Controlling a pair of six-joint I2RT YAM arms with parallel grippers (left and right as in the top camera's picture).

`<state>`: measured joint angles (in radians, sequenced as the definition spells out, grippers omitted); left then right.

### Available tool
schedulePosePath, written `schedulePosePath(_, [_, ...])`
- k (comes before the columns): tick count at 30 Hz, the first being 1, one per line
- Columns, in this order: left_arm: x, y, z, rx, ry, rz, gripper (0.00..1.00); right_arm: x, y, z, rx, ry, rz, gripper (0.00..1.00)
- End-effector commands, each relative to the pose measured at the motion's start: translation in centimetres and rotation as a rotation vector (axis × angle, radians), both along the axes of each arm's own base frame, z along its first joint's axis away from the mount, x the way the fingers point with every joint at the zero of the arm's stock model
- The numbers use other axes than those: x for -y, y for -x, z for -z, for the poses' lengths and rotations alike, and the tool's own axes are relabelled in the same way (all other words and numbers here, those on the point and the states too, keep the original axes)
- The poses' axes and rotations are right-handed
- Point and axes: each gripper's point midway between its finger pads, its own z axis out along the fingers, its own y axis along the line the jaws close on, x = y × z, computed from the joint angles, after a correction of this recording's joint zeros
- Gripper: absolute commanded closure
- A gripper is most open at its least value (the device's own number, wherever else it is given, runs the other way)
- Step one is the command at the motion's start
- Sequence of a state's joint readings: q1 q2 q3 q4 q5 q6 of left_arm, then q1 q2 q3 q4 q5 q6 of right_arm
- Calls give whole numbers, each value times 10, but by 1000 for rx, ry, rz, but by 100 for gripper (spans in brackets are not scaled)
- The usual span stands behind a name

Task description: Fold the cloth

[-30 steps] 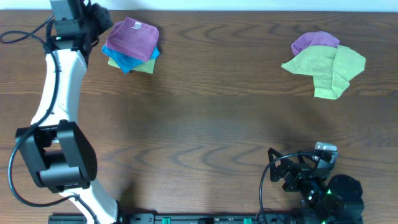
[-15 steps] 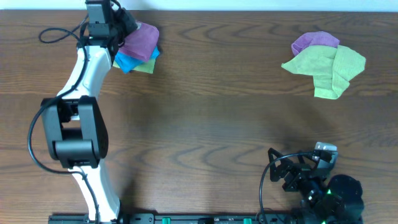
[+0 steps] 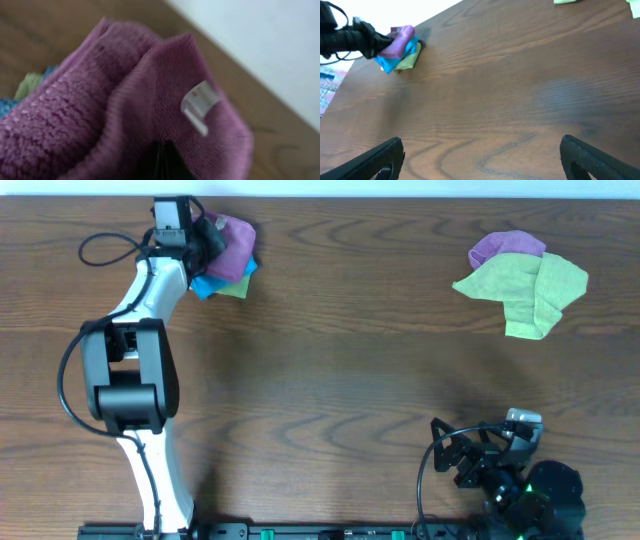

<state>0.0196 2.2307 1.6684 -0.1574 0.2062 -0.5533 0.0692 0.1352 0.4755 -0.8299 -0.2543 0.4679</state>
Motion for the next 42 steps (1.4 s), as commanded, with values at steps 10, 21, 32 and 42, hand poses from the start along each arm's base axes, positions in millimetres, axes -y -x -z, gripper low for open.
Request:
schedulePosePath(10, [-17, 7, 33, -83, -77, -35, 94, 2, 0, 0, -2, -13, 17, 1])
schedulePosePath(21, [-10, -13, -57, 78, -163, 114, 82, 2, 0, 0, -3, -13, 17, 1])
schedulePosePath(32, [-9, 5, -122, 61, -279, 234, 34, 2, 0, 0, -2, -13, 17, 1])
schedulePosePath(42, [-7, 32, -148, -25, -276, 262, 5, 2, 0, 0, -2, -13, 17, 1])
